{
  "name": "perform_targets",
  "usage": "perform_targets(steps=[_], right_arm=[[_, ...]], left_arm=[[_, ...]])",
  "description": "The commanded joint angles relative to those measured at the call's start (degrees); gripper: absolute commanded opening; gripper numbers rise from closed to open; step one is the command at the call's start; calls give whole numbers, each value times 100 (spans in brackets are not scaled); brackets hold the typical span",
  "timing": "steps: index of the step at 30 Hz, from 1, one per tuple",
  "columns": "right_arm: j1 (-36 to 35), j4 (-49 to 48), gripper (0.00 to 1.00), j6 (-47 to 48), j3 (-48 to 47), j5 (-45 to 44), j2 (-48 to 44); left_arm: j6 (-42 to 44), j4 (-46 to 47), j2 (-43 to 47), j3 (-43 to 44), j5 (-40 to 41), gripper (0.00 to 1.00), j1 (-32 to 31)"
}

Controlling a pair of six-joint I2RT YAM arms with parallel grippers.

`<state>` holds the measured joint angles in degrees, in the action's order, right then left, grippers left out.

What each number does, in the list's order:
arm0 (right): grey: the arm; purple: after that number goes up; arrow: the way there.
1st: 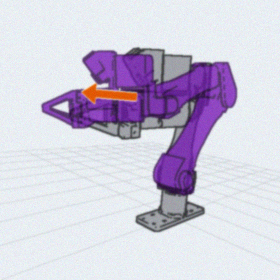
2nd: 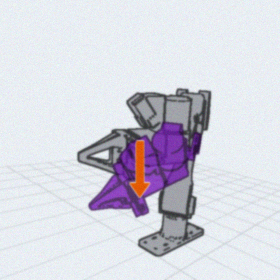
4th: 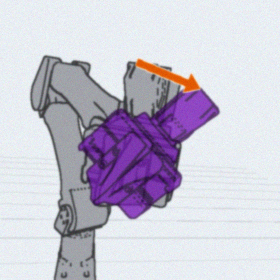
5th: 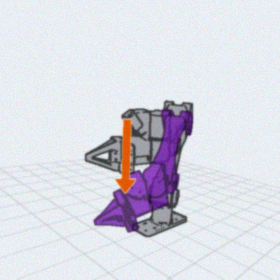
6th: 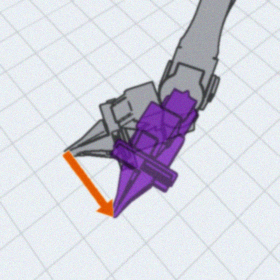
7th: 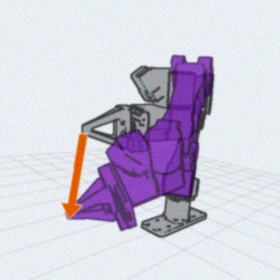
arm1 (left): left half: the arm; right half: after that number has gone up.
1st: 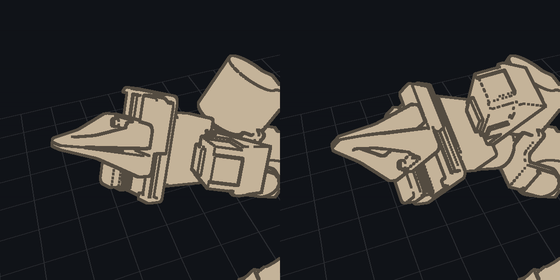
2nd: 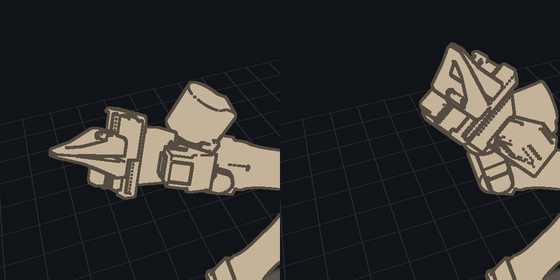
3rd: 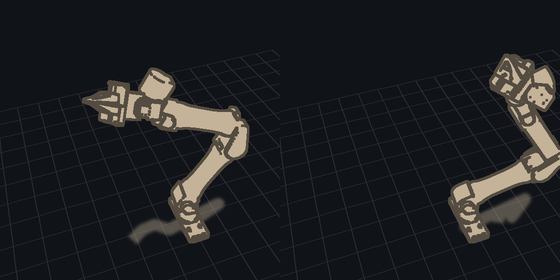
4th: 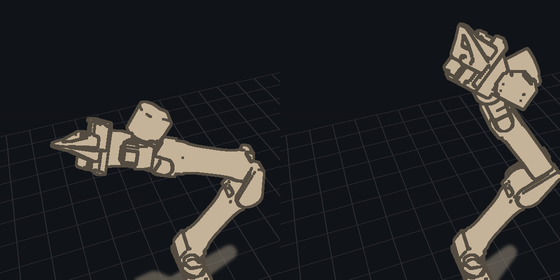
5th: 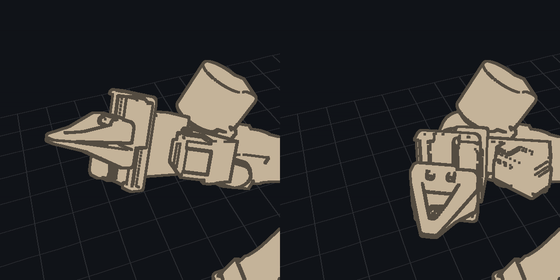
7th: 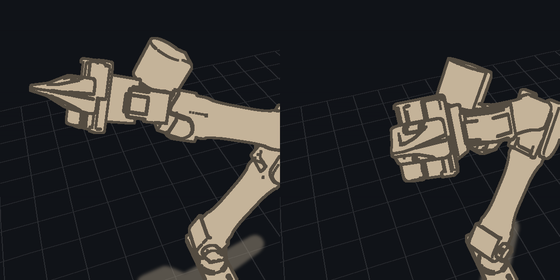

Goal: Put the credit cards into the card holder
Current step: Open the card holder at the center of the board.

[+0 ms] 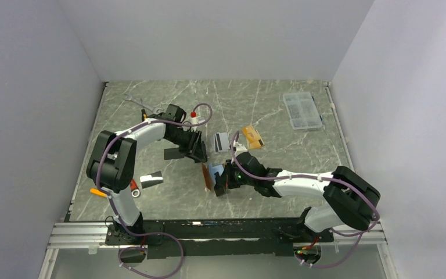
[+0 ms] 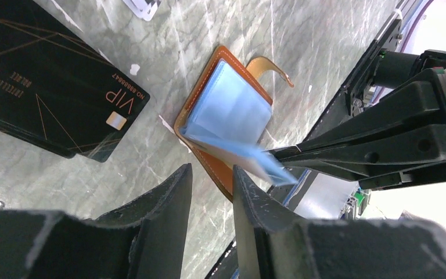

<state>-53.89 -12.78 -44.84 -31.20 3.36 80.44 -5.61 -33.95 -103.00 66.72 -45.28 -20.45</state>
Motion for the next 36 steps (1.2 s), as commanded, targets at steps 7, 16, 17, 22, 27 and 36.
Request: perform_targets(steps=[7,16,17,22,27,36], right_arm=[[-379,160,0,427,-544,-180,-4],[-377,147,0,509,-798,95,606],[-377,144,0,515,-826,123,669],[-379,156,0,545,-953,205,921],[-326,172,0,432,-860,134,888],[-138,205,0,193,-662,113,774]], left_arm=[[377,-455,-15,122,-97,37,114],[894,-762,-112,44,-192,38,211],[948,-805,-148,51,-220,38,227],[1128,-835,-264,-56,-280,39,288],[1598,-717,-261,-320,109,35,203],[2822,45,892,-1043,1346,35,-675]])
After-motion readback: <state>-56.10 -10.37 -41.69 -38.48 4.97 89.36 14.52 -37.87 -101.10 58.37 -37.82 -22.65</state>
